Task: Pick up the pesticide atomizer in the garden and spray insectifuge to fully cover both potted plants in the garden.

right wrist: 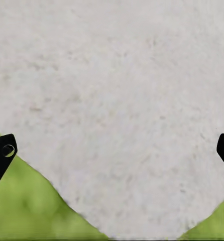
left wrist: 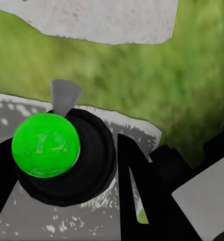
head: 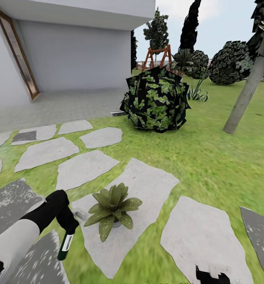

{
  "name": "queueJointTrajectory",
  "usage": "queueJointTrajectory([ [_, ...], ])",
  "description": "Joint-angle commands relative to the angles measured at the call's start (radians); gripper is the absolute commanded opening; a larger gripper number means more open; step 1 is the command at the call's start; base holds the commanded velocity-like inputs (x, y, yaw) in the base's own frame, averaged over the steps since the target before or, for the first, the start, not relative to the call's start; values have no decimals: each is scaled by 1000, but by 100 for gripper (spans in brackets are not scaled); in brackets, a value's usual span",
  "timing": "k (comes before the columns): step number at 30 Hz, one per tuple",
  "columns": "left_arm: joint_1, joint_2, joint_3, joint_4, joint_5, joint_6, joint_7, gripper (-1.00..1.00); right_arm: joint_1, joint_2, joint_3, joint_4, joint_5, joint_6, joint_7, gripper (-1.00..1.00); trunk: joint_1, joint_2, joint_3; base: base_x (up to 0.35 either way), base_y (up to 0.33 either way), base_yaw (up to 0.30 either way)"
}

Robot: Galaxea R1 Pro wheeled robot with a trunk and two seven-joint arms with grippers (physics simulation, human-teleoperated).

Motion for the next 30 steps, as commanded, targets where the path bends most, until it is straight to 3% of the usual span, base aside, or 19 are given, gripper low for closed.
queueJointTrajectory([
  [1,0,1,-2,-2,-8,6,-10,-100,-1,0,-6,2,11,-3,-5,100,0,0,-1,-134,27,-264],
  [9,1,2,-2,-1,-8,6,-10,-100,-1,1,-6,2,11,-3,-3,100,0,0,-1,-264,158,-66],
  [14,2,2,-2,3,-8,4,-10,-100,-1,1,-6,2,11,-3,-4,100,0,0,-1,-53,285,-104],
  [20,2,2,-2,4,-8,5,-10,-100,-1,6,-7,-4,9,-2,-6,100,0,0,-6,150,282,-213],
  [30,4,2,3,5,-8,-3,-10,-100,-1,8,-8,-5,7,-2,-6,100,0,0,-19,242,228,-15],
])
